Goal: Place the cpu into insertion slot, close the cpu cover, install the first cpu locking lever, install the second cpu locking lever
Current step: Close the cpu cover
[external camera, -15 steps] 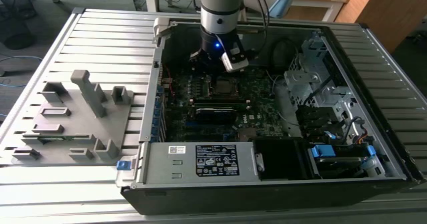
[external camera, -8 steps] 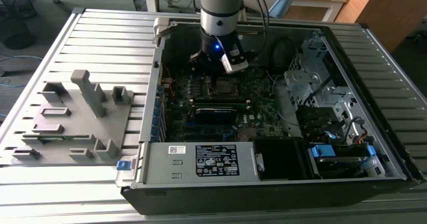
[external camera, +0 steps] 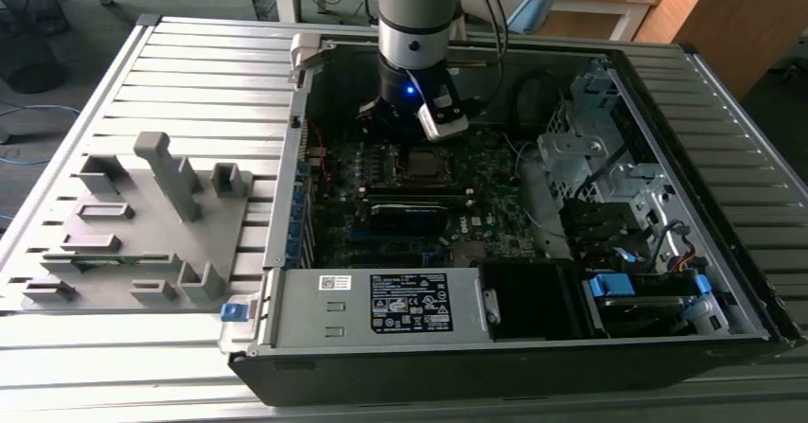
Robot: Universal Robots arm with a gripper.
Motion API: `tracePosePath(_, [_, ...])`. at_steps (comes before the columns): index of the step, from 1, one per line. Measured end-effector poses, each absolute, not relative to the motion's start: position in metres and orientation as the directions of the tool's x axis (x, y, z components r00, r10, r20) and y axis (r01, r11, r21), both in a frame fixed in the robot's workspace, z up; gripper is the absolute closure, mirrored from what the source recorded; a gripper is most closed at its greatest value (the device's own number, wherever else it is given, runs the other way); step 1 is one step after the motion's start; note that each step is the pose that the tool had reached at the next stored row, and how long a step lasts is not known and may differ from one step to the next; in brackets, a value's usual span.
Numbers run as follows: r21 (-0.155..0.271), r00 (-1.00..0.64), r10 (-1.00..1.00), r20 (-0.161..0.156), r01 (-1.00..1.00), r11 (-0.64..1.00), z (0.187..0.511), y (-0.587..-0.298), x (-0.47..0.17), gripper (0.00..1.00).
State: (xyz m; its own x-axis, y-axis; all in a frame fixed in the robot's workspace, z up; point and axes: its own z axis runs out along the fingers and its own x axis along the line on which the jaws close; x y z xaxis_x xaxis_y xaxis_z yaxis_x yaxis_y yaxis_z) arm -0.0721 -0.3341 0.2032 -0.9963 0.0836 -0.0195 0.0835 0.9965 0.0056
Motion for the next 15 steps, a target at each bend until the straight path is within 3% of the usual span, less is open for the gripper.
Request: tracePosePath(15, [0.005, -0.996, 0.084, -0.019, 0.084, 0.996, 0.1981, -0.3342, -0.0731, 0.90])
